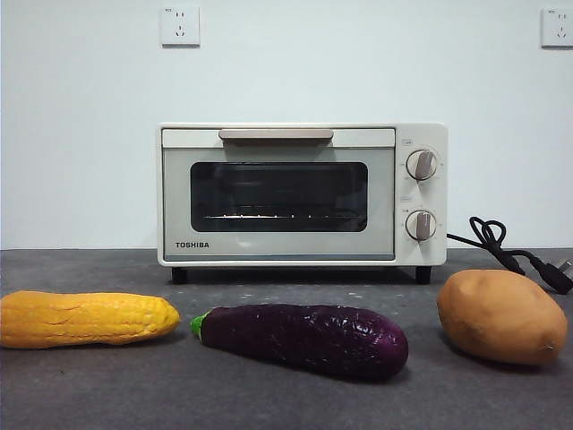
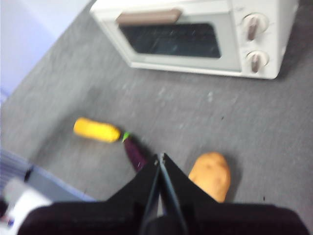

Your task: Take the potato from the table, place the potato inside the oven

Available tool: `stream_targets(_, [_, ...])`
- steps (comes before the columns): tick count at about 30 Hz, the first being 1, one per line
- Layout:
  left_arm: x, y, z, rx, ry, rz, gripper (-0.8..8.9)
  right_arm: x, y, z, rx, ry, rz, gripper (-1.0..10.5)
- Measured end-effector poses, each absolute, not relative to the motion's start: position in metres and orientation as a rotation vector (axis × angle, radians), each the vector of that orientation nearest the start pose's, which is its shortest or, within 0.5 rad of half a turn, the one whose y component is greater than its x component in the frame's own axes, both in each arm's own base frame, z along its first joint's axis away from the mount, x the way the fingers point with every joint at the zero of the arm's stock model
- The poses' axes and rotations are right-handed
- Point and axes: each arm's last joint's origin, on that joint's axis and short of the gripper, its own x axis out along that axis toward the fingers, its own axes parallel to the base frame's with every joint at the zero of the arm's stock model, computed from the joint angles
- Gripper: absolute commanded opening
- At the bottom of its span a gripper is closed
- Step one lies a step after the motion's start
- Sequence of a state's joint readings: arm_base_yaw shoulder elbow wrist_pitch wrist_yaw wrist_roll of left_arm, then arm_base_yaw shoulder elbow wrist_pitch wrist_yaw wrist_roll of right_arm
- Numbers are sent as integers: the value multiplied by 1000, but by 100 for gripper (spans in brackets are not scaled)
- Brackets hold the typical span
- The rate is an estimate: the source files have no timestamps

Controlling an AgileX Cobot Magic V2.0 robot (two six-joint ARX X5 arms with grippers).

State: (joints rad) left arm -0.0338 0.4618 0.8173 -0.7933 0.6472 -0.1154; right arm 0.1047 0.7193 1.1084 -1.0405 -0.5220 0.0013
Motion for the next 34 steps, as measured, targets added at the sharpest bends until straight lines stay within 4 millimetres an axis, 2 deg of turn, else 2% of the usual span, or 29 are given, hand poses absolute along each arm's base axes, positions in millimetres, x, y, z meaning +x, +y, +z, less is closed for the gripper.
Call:
stream_targets(3, [67,-20,337,-197,467,-661,-7,92,26,379,90,694,643,-12])
stream_targets(6, [62,-20,347,-158,428,-678,-8,90,28,380,62,695,668,-11])
stream_targets(9, [61,-21,350,-143,414,-685,-8,89,29,379,50,694,680,-1])
stream_targets(11, [61,-21,350,-142,417,-686,-8,90,29,379,47,693,681,54])
stream_targets(12, [61,-21,350,-142,418,-686,-8,90,29,379,46,693,681,134])
stream_targets(16, [62,-21,350,-142,420,-688,-8,90,29,379,52,696,679,595])
stream_targets(17, [62,-21,350,-142,420,-688,-8,90,29,379,56,697,677,666])
stream_targets(24, [63,-21,351,-137,405,-689,-8,90,29,379,79,706,668,662])
stream_targets(27, [70,-22,356,-128,360,-697,-7,90,29,379,86,709,666,662])
stream_targets(30, [86,-24,361,-137,333,-718,-7,90,29,379,92,711,664,662])
stream_targets(34, [121,-32,363,-149,319,-756,-7,90,29,379,95,712,662,662])
